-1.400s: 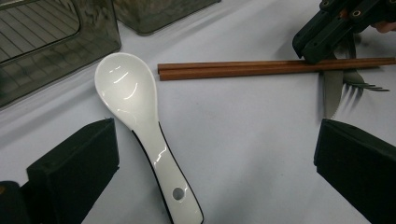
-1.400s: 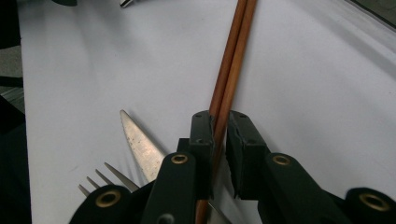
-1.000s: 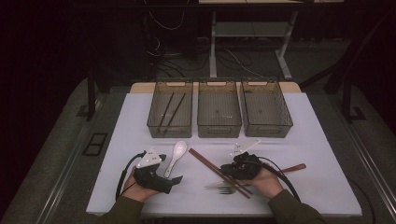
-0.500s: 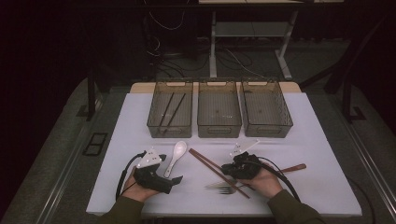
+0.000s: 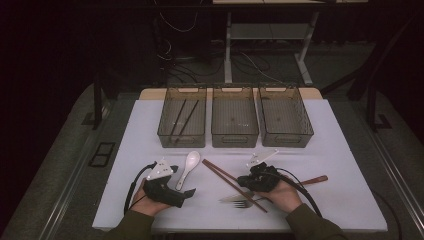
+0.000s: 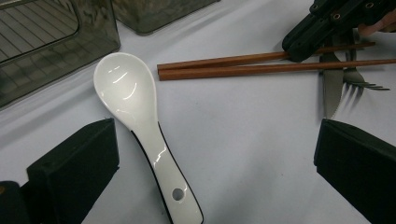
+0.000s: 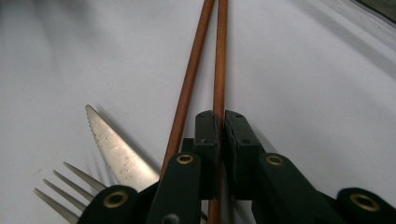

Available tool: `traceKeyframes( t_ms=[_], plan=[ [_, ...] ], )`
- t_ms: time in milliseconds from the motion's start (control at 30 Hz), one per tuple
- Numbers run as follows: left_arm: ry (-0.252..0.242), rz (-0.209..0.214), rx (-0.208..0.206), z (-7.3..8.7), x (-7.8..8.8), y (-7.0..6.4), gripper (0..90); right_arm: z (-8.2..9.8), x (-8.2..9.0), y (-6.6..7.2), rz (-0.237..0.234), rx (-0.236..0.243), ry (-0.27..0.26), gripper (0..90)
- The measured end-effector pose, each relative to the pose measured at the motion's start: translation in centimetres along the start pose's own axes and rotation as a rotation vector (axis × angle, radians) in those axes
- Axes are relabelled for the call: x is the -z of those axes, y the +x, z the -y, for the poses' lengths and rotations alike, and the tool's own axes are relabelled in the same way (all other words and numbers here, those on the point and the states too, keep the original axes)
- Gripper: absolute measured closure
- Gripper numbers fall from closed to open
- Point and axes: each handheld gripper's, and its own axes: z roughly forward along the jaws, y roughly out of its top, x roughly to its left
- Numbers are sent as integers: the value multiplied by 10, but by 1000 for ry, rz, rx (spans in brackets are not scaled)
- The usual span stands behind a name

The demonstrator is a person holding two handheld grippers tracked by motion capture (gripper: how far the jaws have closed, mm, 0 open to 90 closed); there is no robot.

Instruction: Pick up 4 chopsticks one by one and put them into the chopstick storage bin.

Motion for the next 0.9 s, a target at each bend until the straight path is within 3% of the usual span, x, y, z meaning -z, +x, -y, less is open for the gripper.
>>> traceKeyframes(
  t_ms=[900],
  plan=[
    [-1, 2, 1, 0, 0, 0, 0, -2, 12, -1, -4, -13, -22, 847]
  ],
)
